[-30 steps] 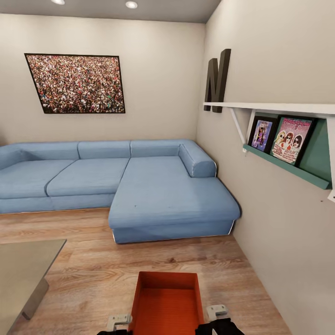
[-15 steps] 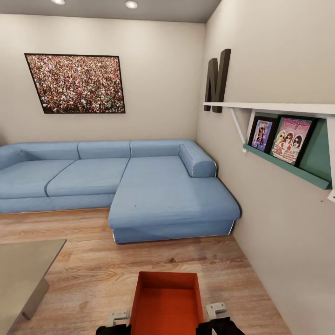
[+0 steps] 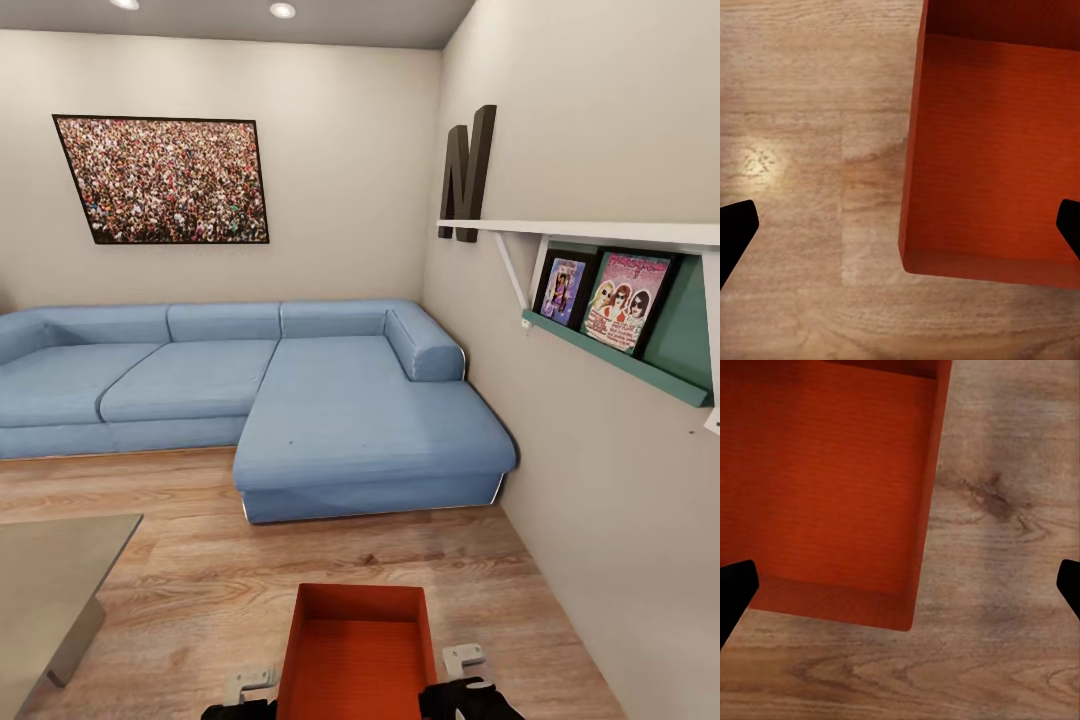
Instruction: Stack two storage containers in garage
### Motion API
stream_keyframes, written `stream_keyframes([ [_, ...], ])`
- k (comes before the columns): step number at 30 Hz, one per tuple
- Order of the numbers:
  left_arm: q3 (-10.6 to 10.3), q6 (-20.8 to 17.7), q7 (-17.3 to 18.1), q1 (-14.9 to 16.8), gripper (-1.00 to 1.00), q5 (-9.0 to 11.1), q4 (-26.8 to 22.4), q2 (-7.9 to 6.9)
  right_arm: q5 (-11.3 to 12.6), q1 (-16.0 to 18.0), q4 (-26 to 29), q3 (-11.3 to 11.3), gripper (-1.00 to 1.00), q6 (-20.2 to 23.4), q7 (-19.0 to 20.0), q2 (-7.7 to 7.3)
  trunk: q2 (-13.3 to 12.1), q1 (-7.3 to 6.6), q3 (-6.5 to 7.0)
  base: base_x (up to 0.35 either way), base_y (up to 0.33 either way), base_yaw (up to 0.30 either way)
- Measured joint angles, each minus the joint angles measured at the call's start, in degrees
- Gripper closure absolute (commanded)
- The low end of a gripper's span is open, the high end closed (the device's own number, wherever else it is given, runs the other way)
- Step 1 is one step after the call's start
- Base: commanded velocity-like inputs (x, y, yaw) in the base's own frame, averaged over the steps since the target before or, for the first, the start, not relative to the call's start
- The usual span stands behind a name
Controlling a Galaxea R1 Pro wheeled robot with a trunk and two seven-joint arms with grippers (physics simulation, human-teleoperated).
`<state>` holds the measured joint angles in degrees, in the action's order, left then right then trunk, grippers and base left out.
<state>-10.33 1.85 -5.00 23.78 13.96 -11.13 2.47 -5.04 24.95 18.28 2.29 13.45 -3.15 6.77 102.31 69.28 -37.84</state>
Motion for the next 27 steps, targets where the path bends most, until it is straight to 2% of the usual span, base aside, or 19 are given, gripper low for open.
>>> stream_keyframes([
  [6, 0.0, 0.0, -0.1, 0.0, -1.0, 0.1, 0.0, 0.0, 0.0, 0.0, 0.0, 0.0, -1.0, -0.2, 0.0, 0.0, 0.0, 0.0, 0.0, 0.0, 0.0, 0.0],
  [13, 0.0, 0.1, -0.1, 0.0, -1.0, 0.1, -0.1, 0.0, 0.0, 0.0, 0.0, 0.1, -1.0, 0.1, -0.1, 0.06, 2.8, 1.53, -1.25, 0.0, 0.0, 0.0],
  [20, 0.1, 0.3, 0.0, 0.0, -1.0, 0.2, -0.1, 0.0, 0.0, 0.0, 0.0, 0.0, -1.0, 0.1, -0.2, 0.02, 2.8, 1.54, -1.26, 0.0, 0.0, 0.0],
  [27, 0.1, 0.5, 0.0, 0.0, -1.0, 0.2, -0.1, 0.0, 0.0, 0.0, 0.0, 0.0, -1.0, 0.2, -0.3, 0.0, 5.2, 2.86, -2.33, 0.0, 0.0, 0.0],
])
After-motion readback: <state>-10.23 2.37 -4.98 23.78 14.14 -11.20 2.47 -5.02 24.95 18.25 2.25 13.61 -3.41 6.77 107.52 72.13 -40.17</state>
